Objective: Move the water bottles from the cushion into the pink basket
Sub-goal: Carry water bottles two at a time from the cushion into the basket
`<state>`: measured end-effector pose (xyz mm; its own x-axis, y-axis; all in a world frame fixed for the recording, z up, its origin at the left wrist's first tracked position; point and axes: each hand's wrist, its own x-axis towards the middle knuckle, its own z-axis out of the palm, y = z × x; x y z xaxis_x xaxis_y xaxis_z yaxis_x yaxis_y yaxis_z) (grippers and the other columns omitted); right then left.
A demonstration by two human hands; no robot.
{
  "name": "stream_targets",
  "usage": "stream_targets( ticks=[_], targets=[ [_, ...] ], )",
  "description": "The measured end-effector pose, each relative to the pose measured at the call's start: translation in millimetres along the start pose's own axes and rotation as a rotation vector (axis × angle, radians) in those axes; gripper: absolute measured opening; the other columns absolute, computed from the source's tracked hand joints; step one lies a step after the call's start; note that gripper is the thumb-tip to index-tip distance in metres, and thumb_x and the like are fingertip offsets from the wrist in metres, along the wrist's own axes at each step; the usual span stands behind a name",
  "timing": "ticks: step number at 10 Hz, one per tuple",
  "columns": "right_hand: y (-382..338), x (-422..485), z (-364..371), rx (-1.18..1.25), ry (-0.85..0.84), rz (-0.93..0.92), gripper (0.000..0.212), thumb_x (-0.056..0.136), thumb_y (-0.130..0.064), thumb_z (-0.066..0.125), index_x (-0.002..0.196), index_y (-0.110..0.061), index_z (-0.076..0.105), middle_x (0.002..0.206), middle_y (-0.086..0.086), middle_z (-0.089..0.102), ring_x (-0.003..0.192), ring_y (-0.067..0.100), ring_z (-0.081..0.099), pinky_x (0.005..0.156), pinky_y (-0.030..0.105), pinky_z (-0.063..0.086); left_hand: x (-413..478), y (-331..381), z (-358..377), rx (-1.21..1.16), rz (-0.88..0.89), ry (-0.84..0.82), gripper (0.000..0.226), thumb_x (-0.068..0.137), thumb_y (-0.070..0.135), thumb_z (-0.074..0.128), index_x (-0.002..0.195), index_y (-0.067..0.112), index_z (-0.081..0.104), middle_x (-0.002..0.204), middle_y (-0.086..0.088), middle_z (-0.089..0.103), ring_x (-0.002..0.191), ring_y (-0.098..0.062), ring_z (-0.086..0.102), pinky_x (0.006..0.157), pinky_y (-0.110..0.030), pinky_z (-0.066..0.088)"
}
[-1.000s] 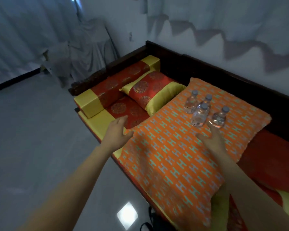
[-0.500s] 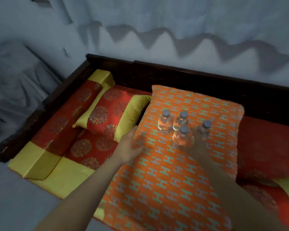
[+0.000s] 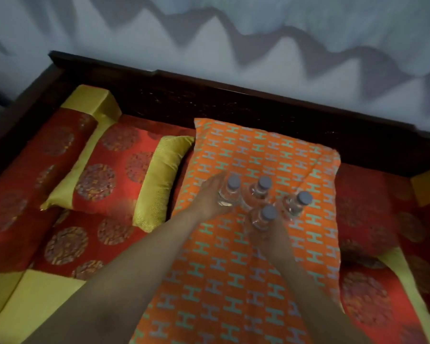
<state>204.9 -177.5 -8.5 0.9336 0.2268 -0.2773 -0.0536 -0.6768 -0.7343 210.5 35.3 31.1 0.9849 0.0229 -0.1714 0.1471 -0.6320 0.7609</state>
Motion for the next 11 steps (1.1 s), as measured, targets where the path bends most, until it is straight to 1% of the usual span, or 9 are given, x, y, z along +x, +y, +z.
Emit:
stream_targets(
  ticks=[1,2,4,5,6,7,9,10,11],
  targets=[
    [-6.8,-3.9,-5.4,-0.043,-0.041,0.156,0.053,0.074,-0.036,0.074,0.121,-0.018,0.059,0.110,0.001,0.067,0.099,0.019,0.066,0.084,0.037,0.056,15.3,2.0,7.7,0.037,0.063,-0.045,0.072,0.076,0.020,0.078,0.138,0.008,0.043,0.141,-0.014,0.046,0.130,-0.033,0.041,0.107,-0.040,0.031],
    [-10.5,-6.5,-2.6,-0.052,0.038,0.058,0.048,0.074,-0.024,0.076,0.116,-0.011,0.059,0.107,0.004,0.067,0.099,0.023,0.064,0.082,0.042,0.054,20.5,-5.4,9.5,-0.068,0.021,-0.040,0.070,0.074,0.019,0.079,0.135,0.009,0.045,0.135,-0.010,0.052,0.121,-0.030,0.049,0.100,-0.040,0.039],
    [-7.8,-1.4,-1.1,0.037,0.047,0.061,0.047,0.077,-0.015,0.074,0.118,-0.004,0.055,0.106,0.011,0.067,0.096,0.028,0.065,0.082,0.049,0.052,16.8,-11.6,7.0,-0.136,-0.104,0.036,0.060,0.073,0.028,0.078,0.124,0.016,0.048,0.108,-0.001,0.064,0.091,-0.015,0.059,0.073,-0.020,0.039],
    [-17.1,-5.0,1.6,0.052,0.115,0.069,0.059,0.070,-0.025,0.078,0.120,-0.022,0.048,0.098,-0.008,0.068,0.082,0.009,0.067,0.066,0.037,0.056,-2.3,-21.1,-4.4,-0.155,-0.119,0.068,0.060,0.069,0.026,0.081,0.121,0.020,0.052,0.105,0.004,0.064,0.094,-0.015,0.061,0.071,-0.017,0.039],
    [-32.3,-10.4,1.2,0.112,0.186,0.065,0.062,0.064,-0.048,0.069,0.115,-0.027,0.042,0.083,-0.018,0.063,0.068,-0.003,0.063,0.055,0.025,0.048,-22.2,-25.1,-18.9,-0.204,-0.101,0.096,0.067,0.063,0.027,0.086,0.121,0.021,0.053,0.105,0.005,0.066,0.092,-0.013,0.062,0.076,-0.028,0.046],
    [-44.1,-24.3,-5.6,0.214,0.262,0.067,0.072,0.056,-0.048,0.080,0.117,-0.039,0.043,0.098,-0.017,0.067,0.084,0.002,0.066,0.066,0.030,0.055,-43.0,-16.7,-39.5,-0.292,-0.117,0.174,0.067,0.061,0.035,0.084,0.121,0.025,0.055,0.107,0.007,0.067,0.095,-0.011,0.064,0.081,-0.033,0.052],
    [-68.9,-64.0,-47.9,0.231,0.380,-0.105,0.064,0.066,-0.028,0.085,0.121,-0.030,0.053,0.109,-0.005,0.064,0.098,0.015,0.062,0.075,0.036,0.052,-65.8,30.3,-73.6,-0.286,0.032,0.203,0.049,0.072,0.030,0.081,0.113,0.034,0.055,0.102,0.013,0.065,0.094,-0.005,0.062,0.076,-0.033,0.051],
    [-70.6,-96.2,-69.5,0.223,0.496,-0.130,0.060,0.068,-0.025,0.085,0.115,-0.042,0.052,0.110,-0.019,0.058,0.102,0.005,0.057,0.074,0.022,0.048,-74.6,62.4,-76.3,-0.253,0.097,0.176,0.050,0.075,0.032,0.079,0.118,0.025,0.054,0.102,0.007,0.064,0.094,-0.015,0.062,0.076,-0.035,0.049],
    [-61.4,-132.1,-93.5,0.217,0.574,-0.120,0.059,0.069,-0.028,0.085,0.118,-0.040,0.053,0.112,-0.015,0.058,0.104,0.008,0.057,0.078,0.031,0.051,-87.3,95.1,-65.0,-0.268,0.123,0.179,0.062,0.069,0.035,0.078,0.121,0.019,0.048,0.097,0.003,0.062,0.088,-0.021,0.062,0.073,-0.039,0.051]
  ],
)
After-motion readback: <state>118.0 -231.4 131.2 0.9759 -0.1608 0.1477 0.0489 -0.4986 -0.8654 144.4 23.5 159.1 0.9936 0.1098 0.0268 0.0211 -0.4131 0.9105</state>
